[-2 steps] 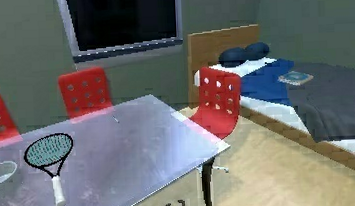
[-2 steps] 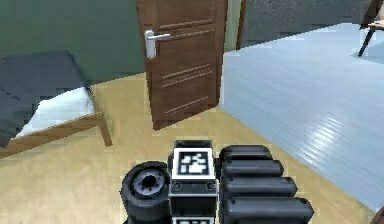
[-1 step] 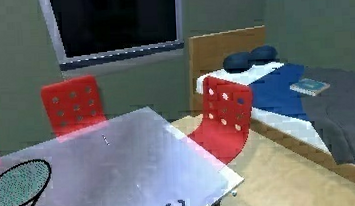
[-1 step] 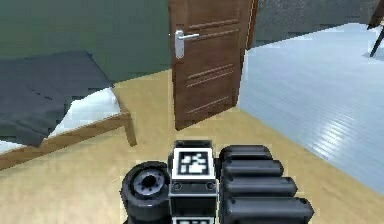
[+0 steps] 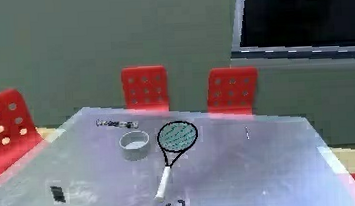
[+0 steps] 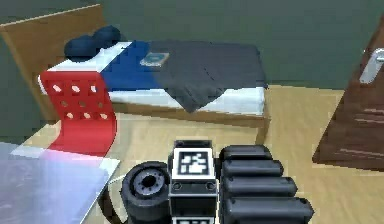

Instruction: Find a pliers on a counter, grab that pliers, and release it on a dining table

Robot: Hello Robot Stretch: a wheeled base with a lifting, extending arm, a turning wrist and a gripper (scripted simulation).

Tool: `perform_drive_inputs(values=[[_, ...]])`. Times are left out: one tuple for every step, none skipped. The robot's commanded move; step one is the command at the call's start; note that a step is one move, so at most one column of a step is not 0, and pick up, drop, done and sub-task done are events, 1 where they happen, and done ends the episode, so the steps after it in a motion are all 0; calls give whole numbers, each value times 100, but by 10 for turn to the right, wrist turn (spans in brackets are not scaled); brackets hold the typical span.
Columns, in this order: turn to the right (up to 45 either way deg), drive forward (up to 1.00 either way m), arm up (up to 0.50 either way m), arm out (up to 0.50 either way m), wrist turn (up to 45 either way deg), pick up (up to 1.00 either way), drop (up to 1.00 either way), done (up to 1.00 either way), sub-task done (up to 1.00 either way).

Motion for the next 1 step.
perform_drive_inputs(values=[[-450,0,0,0,0,0,0,0,0]])
